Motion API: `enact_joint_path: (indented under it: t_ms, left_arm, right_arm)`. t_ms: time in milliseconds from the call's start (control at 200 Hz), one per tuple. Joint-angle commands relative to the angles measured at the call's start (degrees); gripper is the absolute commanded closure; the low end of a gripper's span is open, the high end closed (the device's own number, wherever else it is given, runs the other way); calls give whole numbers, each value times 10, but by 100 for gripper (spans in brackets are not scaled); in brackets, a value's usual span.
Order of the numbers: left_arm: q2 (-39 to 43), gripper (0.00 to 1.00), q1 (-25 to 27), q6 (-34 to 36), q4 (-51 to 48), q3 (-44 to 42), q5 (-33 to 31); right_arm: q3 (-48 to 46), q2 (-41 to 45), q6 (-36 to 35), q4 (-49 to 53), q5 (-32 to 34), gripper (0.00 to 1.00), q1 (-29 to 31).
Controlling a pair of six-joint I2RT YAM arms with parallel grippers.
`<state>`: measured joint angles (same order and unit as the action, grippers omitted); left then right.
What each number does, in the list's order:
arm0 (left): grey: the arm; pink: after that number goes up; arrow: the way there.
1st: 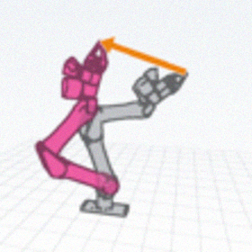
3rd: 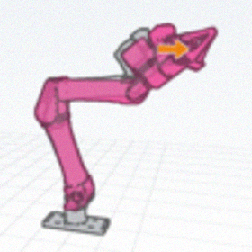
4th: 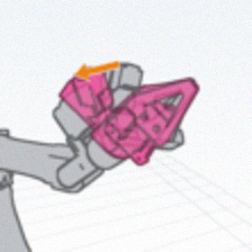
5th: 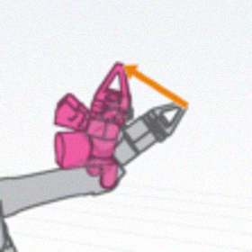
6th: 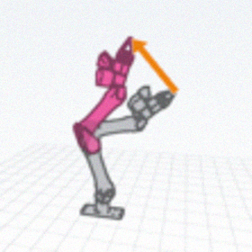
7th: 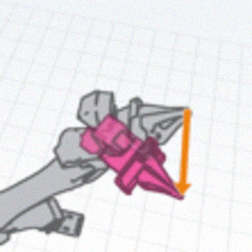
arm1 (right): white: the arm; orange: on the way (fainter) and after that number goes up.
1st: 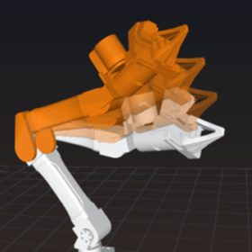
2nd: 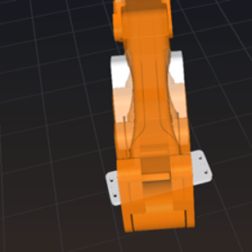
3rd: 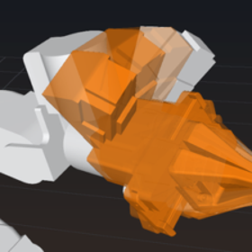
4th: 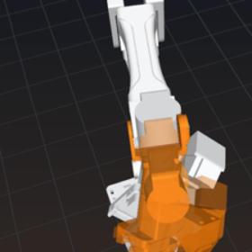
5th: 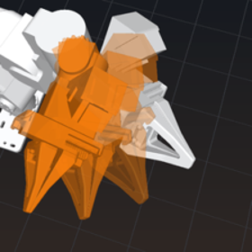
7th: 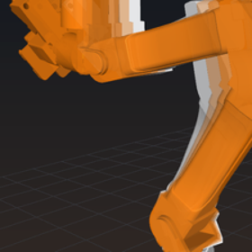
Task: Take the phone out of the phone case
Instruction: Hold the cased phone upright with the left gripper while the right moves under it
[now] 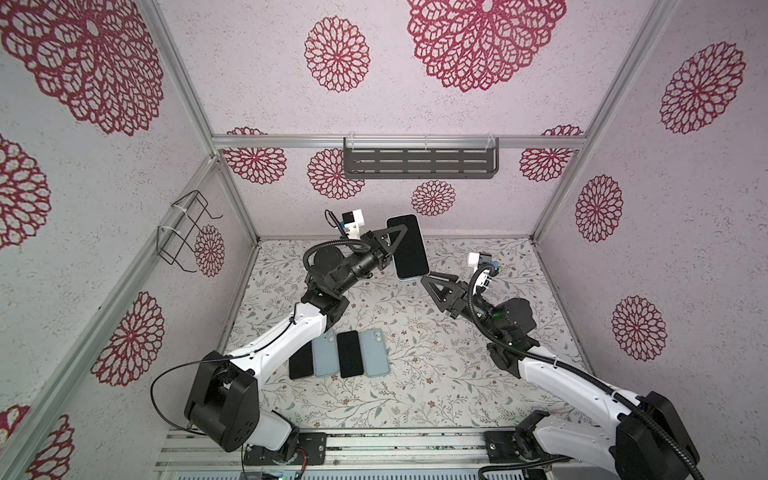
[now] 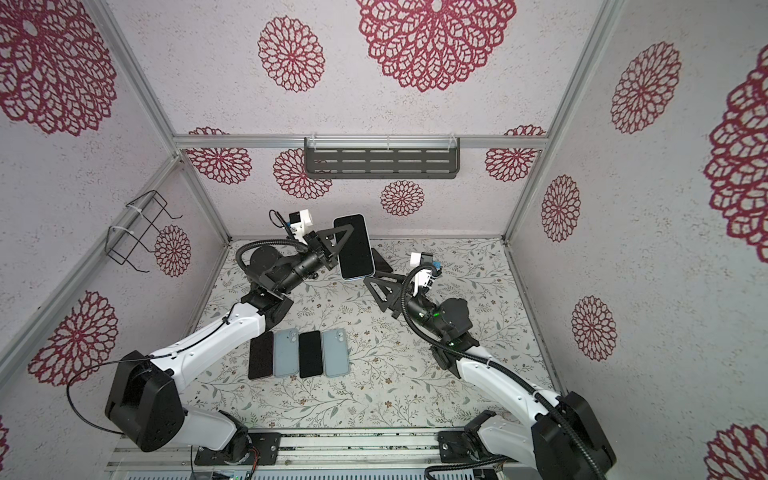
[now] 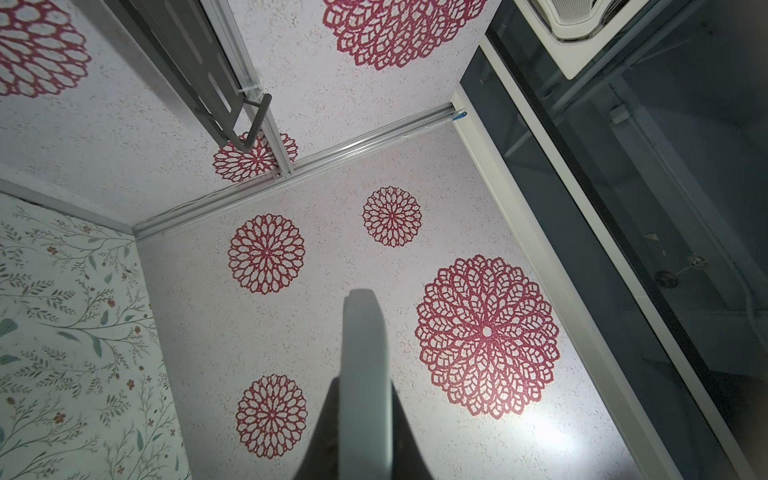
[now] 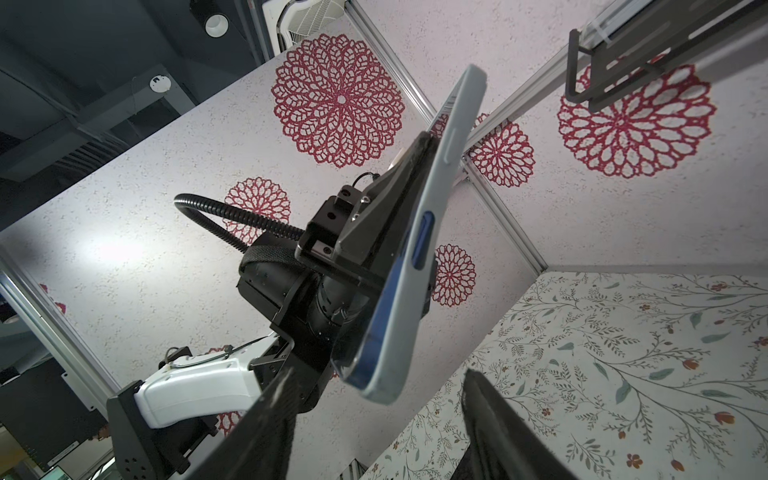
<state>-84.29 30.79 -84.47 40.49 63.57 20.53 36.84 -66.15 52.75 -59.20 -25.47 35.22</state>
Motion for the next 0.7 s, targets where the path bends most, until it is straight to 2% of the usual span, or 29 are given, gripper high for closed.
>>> enact_joint_path:
  t_ms: [0,691]
  left_arm:
    - [16,100,3,-11,53,1,-11]
    - [14,100,16,-19,79,8,-11]
  right_arm:
    - [3,-6,24,-62,2,35,3]
    - [-10,-40,42,-105,9,38,2]
